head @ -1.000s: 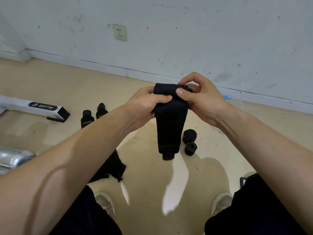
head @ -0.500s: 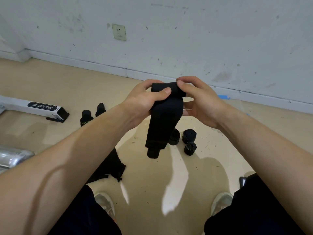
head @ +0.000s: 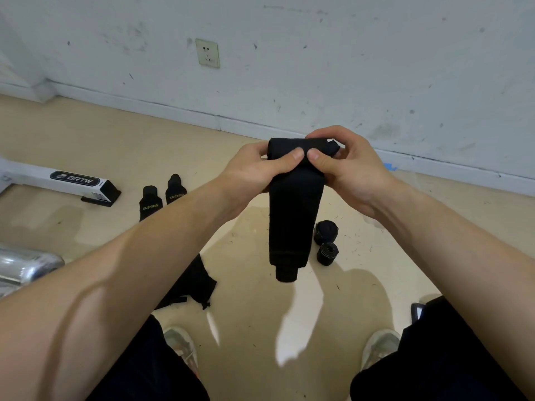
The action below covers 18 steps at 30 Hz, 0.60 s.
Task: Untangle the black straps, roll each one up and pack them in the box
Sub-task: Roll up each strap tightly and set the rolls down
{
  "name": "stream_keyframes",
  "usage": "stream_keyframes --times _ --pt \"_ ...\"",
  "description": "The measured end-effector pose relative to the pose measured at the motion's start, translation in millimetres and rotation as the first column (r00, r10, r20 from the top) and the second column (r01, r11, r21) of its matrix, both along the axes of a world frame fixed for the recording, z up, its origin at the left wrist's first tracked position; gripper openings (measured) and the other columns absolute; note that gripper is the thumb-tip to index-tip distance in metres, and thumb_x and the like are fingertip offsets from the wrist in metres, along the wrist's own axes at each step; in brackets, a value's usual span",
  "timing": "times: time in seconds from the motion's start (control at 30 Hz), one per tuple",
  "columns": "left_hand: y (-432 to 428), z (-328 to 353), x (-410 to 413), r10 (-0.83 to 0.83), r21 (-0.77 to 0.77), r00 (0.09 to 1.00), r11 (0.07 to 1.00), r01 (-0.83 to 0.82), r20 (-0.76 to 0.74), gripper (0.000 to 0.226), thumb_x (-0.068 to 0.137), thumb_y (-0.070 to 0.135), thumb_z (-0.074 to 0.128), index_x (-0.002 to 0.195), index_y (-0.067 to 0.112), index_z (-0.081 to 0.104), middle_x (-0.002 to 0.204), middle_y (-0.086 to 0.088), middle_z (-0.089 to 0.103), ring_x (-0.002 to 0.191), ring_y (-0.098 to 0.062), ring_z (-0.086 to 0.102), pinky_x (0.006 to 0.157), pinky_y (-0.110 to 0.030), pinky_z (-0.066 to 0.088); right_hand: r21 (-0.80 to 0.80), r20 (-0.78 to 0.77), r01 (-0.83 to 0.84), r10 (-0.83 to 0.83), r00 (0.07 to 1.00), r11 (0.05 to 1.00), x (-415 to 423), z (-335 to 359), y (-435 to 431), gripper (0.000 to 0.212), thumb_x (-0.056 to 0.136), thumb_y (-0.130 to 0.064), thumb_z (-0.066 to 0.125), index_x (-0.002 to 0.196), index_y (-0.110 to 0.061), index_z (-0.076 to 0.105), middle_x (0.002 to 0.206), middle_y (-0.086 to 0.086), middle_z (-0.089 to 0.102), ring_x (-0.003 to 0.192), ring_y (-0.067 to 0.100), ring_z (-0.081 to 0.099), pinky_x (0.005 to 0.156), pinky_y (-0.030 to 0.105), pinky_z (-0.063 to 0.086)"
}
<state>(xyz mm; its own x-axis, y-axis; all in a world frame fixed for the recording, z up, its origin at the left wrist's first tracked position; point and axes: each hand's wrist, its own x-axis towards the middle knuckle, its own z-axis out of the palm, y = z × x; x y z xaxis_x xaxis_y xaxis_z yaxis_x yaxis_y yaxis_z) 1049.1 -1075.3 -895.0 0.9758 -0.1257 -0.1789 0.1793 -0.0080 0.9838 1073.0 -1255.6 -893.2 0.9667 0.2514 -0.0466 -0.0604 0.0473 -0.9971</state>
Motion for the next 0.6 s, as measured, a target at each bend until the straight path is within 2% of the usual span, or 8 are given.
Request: stream_keyframes --times 0.1,0.17,0.27,0.3,0.37,0.43,0.6 --pt "-0.5 -0.7 1.1 0.044 0.015 0.998 0.999 -0.045 0.043 0.036 0.095 0.025 0.074 0.126 0.007 0.066 0.116 -0.014 0.075 0.104 -0.028 0.075 0.098 -0.045 0.059 -0.006 0.018 -0.017 0.017 1.0 1.0 -1.2 1.0 -0.8 0.025 0.093 0.004 0.066 0.107 -0.016 0.066 0.101 0.021 0.061 0.089 0.031 0.066 0.087 0.044 0.06" --pt "-1.0 -2.5 1.4 0.051 0.026 0.997 0.998 -0.052 0.06 0.036 0.094 0.021 0.075 0.126 0.008 0.063 0.114 -0.017 0.075 0.102 -0.032 0.075 0.096 -0.048 0.059 0.009 -0.036 -0.039 0.039 0.999 0.999 -1.7 3.7 -2.5 0.025 0.093 0.002 0.066 0.109 -0.018 0.064 0.102 0.015 0.061 0.086 0.027 0.066 0.081 0.038 0.06" --pt "-2.0 -3.5 0.7 0.059 0.041 0.995 0.997 -0.062 0.085 0.032 0.095 0.015 0.073 0.124 0.01 0.061 0.113 -0.023 0.072 0.102 -0.038 0.074 0.093 -0.05 0.06 0.029 -0.126 -0.05 0.053 0.991 0.998 -3.3 7.2 -2.8 0.014 0.097 -0.011 0.064 0.108 -0.019 0.062 0.101 0.003 0.061 0.08 0.02 0.067 0.072 0.032 0.057" --pt "-2.3 -3.7 0.4 0.059 0.047 0.994 0.997 -0.064 0.094 0.03 0.096 0.013 0.072 0.123 0.011 0.06 0.113 -0.024 0.071 0.102 -0.04 0.073 0.092 -0.05 0.061 0.025 -0.131 -0.044 0.047 0.99 0.999 -3.4 7.1 -2.2 0.007 0.099 -0.017 0.063 0.106 -0.018 0.063 0.101 0.002 0.061 0.08 0.019 0.068 0.072 0.033 0.057" --pt "-3.0 -4.1 -0.7 0.052 0.056 0.993 0.997 -0.059 0.109 0.03 0.096 0.01 0.071 0.123 0.013 0.058 0.11 -0.025 0.07 0.1 -0.038 0.072 0.089 -0.046 0.062 -0.002 -0.109 -0.033 0.032 0.993 0.999 -3.1 5.3 -0.9 0.011 0.1 -0.026 0.062 0.104 -0.015 0.064 0.1 0.003 0.062 0.082 0.019 0.068 0.076 0.035 0.058" --pt "-3.3 -4.9 -0.4 0.054 0.056 0.992 0.997 -0.061 0.113 0.031 0.096 0.009 0.071 0.123 0.012 0.056 0.107 -0.019 0.07 0.097 -0.033 0.073 0.086 -0.041 0.062 -0.005 -0.07 -0.029 0.029 0.997 1.0 -2.4 3.9 0.3 0.009 0.1 -0.023 0.063 0.103 -0.015 0.065 0.096 0.004 0.063 0.083 0.019 0.068 0.079 0.034 0.058" --pt "-1.0 -5.5 2.1 0.065 0.077 0.995 0.994 -0.071 0.077 0.043 0.093 0.019 0.076 0.132 0.008 0.06 0.113 -0.012 0.076 0.101 -0.026 0.076 0.096 -0.042 0.06 0.071 -0.053 -0.033 0.037 0.998 0.997 -2.5 4.3 -0.8 0.008 0.099 -0.009 0.061 0.104 -0.016 0.062 0.089 0.005 0.067 0.077 0.019 0.069 0.072 0.031 0.058"
